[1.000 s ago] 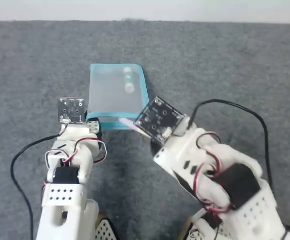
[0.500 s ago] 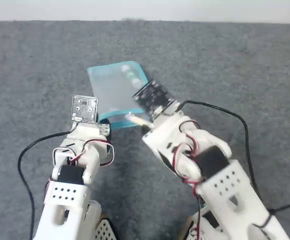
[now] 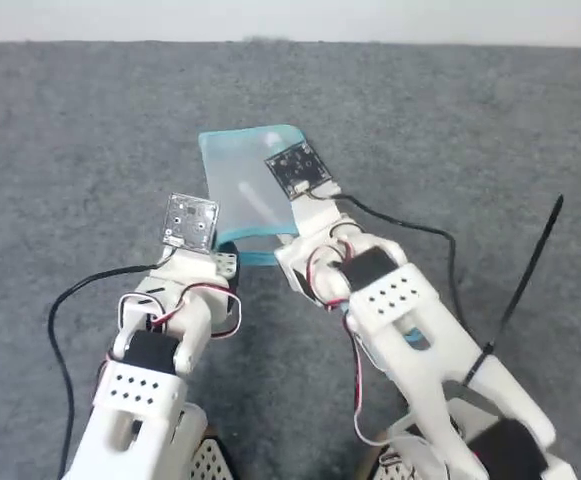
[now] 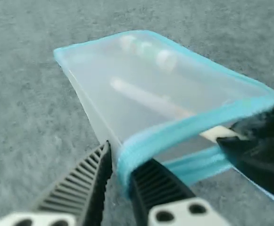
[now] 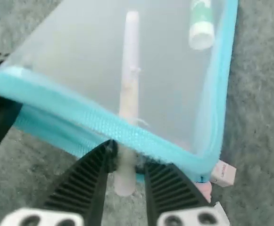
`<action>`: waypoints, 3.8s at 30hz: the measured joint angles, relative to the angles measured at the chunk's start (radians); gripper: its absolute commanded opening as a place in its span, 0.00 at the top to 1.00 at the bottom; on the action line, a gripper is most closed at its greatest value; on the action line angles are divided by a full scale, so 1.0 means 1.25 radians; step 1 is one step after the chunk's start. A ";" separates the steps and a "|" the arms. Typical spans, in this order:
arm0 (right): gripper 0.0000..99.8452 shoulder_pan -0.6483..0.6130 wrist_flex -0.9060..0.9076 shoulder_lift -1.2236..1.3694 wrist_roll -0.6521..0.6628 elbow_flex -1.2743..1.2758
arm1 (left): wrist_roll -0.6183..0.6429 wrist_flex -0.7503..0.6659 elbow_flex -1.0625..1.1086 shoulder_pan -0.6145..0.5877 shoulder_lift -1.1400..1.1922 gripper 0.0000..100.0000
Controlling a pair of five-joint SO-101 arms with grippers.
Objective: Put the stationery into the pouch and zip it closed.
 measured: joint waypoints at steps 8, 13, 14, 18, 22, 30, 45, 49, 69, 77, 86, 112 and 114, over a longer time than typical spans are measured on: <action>0.74 0.006 0.166 -0.054 0.048 -0.068 | 0.004 0.001 0.000 0.005 0.000 0.99; 0.74 0.039 0.264 -0.157 0.086 -0.069 | 0.001 0.001 0.000 -0.033 0.000 0.99; 0.74 0.054 0.285 -0.176 0.097 -0.069 | 0.001 0.001 0.000 -0.036 0.000 0.99; 0.74 0.135 0.378 -0.206 0.156 -0.070 | 0.001 0.001 0.000 -0.053 0.000 0.99; 0.74 0.176 0.471 -0.206 0.264 -0.015 | 0.005 0.001 0.000 -0.103 0.000 0.99; 0.74 0.237 0.442 -0.206 0.361 0.134 | 0.014 0.001 0.000 -0.120 0.000 0.99; 0.74 0.306 0.319 -0.206 0.361 0.269 | 0.014 -0.048 -0.028 -0.352 0.000 0.99; 0.74 0.249 0.319 -0.207 0.361 0.298 | 0.014 -0.053 -0.028 -0.369 0.000 0.99; 0.91 0.119 0.147 0.014 0.323 0.324 | 0.014 -0.054 -0.028 -0.369 0.000 0.99; 0.99 0.302 0.140 0.126 0.286 0.198 | 0.014 -0.054 -0.028 -0.369 0.000 0.99; 0.99 0.516 0.140 0.273 0.286 -0.077 | 0.014 -0.054 -0.028 -0.358 0.000 0.99; 0.78 0.590 0.297 0.546 0.303 -0.516 | 0.014 -0.054 -0.028 -0.356 0.000 0.99; 0.78 0.601 0.297 0.546 0.306 -0.516 | 0.014 -0.054 -0.028 -0.356 0.000 0.99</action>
